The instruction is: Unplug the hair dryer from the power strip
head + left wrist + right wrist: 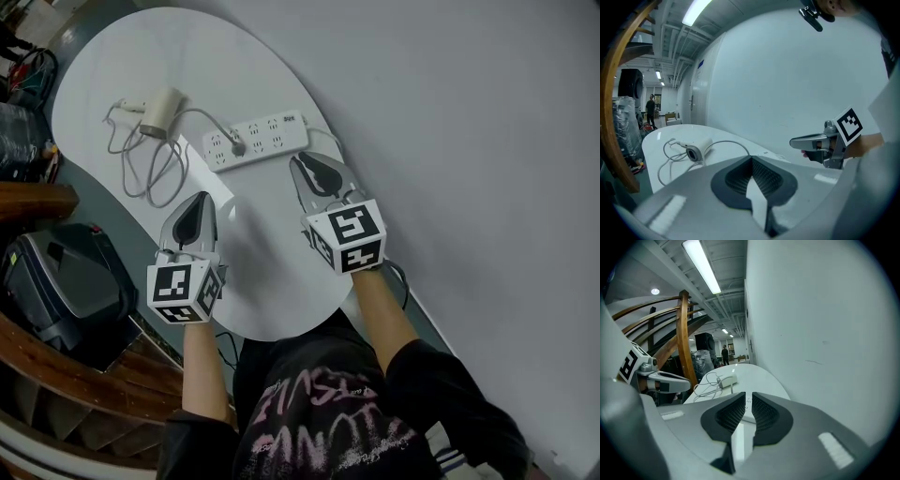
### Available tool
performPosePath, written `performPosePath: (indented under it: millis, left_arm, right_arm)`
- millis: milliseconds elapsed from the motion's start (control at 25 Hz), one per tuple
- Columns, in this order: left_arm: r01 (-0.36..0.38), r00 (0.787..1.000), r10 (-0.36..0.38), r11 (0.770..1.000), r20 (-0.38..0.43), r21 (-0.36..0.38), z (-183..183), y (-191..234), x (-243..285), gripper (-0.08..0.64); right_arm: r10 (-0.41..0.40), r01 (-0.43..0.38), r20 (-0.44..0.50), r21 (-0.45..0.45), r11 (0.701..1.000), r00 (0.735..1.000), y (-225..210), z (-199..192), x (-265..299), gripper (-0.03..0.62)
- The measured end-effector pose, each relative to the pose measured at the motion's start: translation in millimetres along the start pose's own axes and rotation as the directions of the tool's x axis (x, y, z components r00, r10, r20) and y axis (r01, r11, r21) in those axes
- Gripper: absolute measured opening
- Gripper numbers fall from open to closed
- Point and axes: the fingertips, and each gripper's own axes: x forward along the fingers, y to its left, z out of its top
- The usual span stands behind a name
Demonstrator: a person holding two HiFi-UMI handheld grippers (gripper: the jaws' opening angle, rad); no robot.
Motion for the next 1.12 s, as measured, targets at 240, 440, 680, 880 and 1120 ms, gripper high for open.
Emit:
performPosePath:
  millis: [240,440,680,880,1120]
  left_arm:
    - [0.012,1.000,-0.012,1.000,-0.020,-0.017,-12,7,8,0.000]
    - [0.019,0.999,-0.020,0.999,-0.041,-0.027,-23,14,14,0.000]
    - [0.028,0.998,-0.030,0.999,-0.057,-0.034,-31,19,22,0.000]
    - [0.032,0.997,-0.034,0.999,-0.069,-0.028,-31,26,28,0.000]
    - [0.037,0.996,-0.038,0.999,-0.079,-0.019,-32,29,32,0.000]
  right_arm:
    - [-0.014,0.015,-0.033,0.015,1.000,0.999,-4,-11,21,0.058]
    - [-0.030,0.031,-0.077,0.009,0.999,0.997,-7,-24,44,0.066]
    - [-0.041,0.042,-0.130,0.002,0.999,0.991,-13,-38,67,0.081]
    - [-0.058,0.054,-0.184,-0.026,0.998,0.981,-16,-46,86,0.091]
    - [-0.087,0.075,-0.247,-0.056,0.996,0.965,-19,-56,100,0.103]
